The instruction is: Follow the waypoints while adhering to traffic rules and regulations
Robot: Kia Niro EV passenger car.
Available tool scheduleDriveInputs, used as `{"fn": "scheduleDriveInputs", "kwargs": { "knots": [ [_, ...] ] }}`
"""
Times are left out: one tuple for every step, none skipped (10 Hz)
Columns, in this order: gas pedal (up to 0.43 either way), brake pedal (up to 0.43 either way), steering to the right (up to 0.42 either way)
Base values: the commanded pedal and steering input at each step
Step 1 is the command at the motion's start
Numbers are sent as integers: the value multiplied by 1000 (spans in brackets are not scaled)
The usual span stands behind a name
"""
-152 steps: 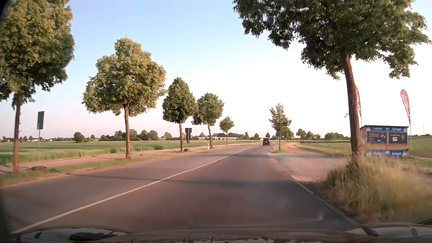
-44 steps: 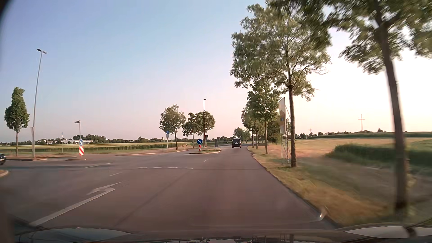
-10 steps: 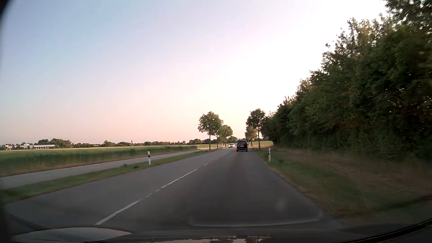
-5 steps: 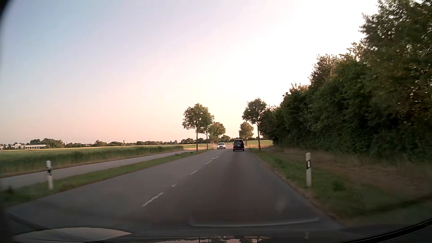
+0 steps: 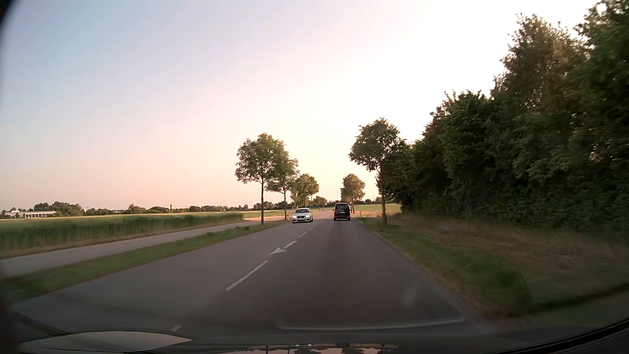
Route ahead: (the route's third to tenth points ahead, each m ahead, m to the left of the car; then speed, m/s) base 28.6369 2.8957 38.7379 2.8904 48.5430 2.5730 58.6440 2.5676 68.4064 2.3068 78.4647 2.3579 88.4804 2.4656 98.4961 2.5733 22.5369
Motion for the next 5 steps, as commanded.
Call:
{"fn": "scheduleDriveInputs", "kwargs": {
  "knots": [
    [268, 18, 7],
    [280, 18, 6],
    [280, 18, 3],
    [280, 18, 3],
    [280, 18, 1]
  ]
}}
